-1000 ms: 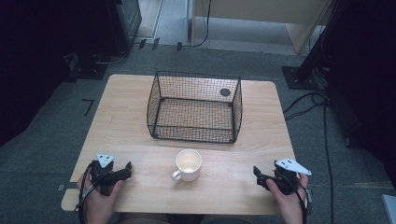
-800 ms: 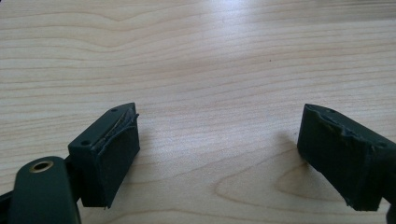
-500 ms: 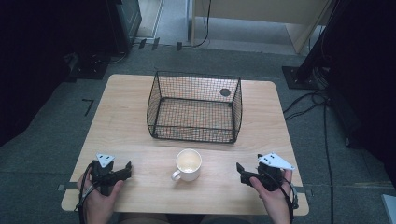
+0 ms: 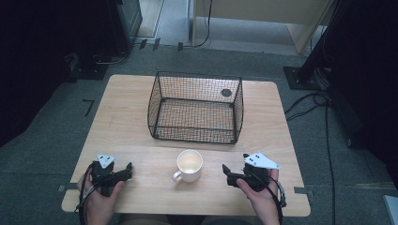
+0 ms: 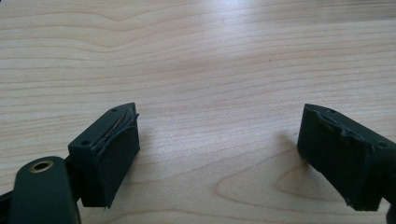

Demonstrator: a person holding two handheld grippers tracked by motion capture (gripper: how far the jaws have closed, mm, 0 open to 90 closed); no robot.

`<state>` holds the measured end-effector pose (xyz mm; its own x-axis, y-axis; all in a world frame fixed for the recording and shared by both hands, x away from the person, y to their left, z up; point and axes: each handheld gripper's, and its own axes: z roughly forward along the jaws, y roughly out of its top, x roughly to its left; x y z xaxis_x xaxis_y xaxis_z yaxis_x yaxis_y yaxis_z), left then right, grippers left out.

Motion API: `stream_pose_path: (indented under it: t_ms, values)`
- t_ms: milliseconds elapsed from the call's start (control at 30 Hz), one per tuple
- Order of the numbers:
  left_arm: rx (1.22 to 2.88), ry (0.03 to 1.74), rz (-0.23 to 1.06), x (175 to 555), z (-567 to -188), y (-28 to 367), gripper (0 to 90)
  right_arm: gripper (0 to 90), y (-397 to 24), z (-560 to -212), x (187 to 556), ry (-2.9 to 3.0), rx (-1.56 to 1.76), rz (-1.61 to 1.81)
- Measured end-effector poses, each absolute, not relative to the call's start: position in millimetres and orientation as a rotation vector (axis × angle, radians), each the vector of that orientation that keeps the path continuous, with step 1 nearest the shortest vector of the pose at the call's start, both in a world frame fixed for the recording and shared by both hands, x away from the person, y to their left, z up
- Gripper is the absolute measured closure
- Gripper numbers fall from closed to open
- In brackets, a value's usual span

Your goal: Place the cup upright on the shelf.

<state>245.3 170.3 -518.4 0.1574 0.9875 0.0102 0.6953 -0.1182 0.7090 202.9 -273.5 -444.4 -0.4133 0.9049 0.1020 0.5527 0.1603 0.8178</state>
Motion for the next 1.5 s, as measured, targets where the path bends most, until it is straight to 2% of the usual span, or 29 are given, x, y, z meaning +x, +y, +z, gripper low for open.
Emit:
stream_pose_path:
  t_ms: [367,400,433,500,633,1500]
  values:
    - [1.879,1.596,0.675,245,-518,170,13.2,11.8,-245,-446,203,2.081,1.348,1.204]
    - [1.880,1.596,0.675,245,-518,170,13.2,10.5,-243,-446,203,2.083,1.346,1.206]
    - [1.877,1.597,0.674,245,-518,170,13.1,4.8,-237,-447,202,2.093,1.352,1.210]
    - [1.878,1.597,0.674,245,-518,170,13.2,1.7,-230,-447,202,2.110,1.354,1.210]
    - [1.878,1.597,0.674,245,-518,170,13.2,0.0,-221,-448,200,2.114,1.366,1.222]
    - [1.876,1.596,0.675,245,-518,170,13.1,0.0,-146,-456,201,1.992,1.482,1.235]
